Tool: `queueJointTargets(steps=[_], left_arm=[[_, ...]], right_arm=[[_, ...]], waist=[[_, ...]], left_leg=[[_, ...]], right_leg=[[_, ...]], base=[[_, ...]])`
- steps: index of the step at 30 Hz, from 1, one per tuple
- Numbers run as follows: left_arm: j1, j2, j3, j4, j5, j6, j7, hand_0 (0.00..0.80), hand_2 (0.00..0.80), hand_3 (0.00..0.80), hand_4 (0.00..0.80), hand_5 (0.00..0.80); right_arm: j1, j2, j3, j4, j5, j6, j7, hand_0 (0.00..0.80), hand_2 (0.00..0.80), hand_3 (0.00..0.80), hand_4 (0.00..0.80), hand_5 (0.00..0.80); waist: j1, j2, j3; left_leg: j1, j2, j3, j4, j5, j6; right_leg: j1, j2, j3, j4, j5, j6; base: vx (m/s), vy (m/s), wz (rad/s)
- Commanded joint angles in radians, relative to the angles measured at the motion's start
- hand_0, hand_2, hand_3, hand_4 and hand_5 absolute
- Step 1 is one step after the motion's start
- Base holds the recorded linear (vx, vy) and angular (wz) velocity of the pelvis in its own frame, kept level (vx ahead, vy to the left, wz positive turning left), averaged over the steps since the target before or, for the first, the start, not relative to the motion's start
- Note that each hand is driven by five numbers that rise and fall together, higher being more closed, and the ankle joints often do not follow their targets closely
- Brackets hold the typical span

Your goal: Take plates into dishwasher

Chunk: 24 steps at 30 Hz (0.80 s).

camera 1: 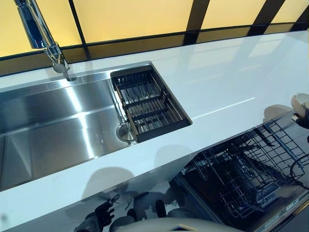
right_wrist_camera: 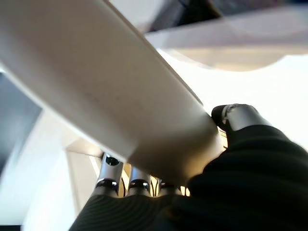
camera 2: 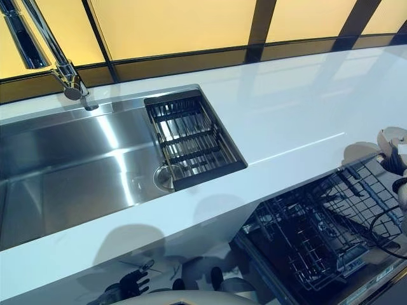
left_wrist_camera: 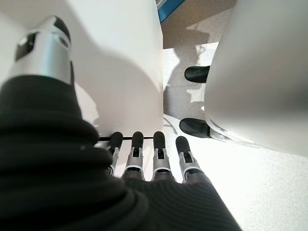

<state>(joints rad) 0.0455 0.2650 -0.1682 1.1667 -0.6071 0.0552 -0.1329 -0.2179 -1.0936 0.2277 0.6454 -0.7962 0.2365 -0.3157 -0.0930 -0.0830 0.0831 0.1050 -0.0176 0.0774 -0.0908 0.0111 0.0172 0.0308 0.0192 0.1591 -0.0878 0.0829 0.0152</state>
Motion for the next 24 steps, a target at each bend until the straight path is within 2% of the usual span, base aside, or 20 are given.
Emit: queueJointTargets(steps=[1,4,11,18,24], left_arm=[[-0.084,0.007,0.009,-0.020,-0.034,-0.028,0.001,0.000,0.000,0.000,0.000,0.000],[-0.089,0.005,0.005,-0.021,-0.030,-0.024,0.005,0.000,0.000,0.000,0.000,0.000],[-0.096,0.006,-0.001,-0.016,-0.023,-0.021,0.006,0.000,0.000,0.000,0.000,0.000],[-0.104,0.002,-0.007,-0.014,-0.023,-0.024,0.003,0.000,0.000,0.000,0.000,0.000],[-0.112,-0.001,0.013,-0.026,-0.125,-0.032,0.000,0.000,0.000,0.000,0.000,0.000]], right_arm=[[-0.040,0.021,-0.029,0.060,-0.087,0.141,-0.019,0.800,0.800,0.800,0.800,0.800],[-0.030,0.061,-0.018,0.107,-0.126,0.174,0.040,0.800,0.800,0.800,0.800,0.800],[-0.046,0.112,0.021,0.178,-0.115,0.162,0.089,0.800,0.800,0.800,0.800,0.800],[-0.085,0.174,0.070,0.235,-0.094,0.124,0.097,0.800,0.800,0.800,0.800,0.800],[-0.124,0.226,0.108,0.252,-0.011,0.090,0.085,0.800,0.800,0.800,0.800,0.800]], waist=[[0.023,-0.013,-0.031],[0.027,-0.010,-0.030],[0.037,-0.005,-0.031],[0.051,-0.001,-0.034],[0.064,0.003,-0.035]], left_leg=[[0.020,-0.002,-0.001,0.004,-0.068,0.020],[0.018,-0.003,0.000,0.006,-0.066,0.020],[0.020,-0.005,-0.006,0.004,-0.061,0.021],[0.020,-0.008,-0.013,0.004,-0.057,0.023],[0.025,-0.011,-0.019,0.004,-0.056,0.025]], right_leg=[[0.008,-0.028,0.014,0.030,0.004,0.092],[0.008,-0.028,0.016,0.030,0.005,0.092],[0.013,-0.028,0.011,0.026,0.009,0.091],[0.015,-0.029,0.002,0.025,0.011,0.089],[0.021,-0.032,-0.006,0.025,0.010,0.089]], base=[[0.000,0.000,0.00],[0.000,0.000,0.00],[0.000,0.000,0.00],[0.000,0.000,0.00],[0.000,0.000,0.00]])
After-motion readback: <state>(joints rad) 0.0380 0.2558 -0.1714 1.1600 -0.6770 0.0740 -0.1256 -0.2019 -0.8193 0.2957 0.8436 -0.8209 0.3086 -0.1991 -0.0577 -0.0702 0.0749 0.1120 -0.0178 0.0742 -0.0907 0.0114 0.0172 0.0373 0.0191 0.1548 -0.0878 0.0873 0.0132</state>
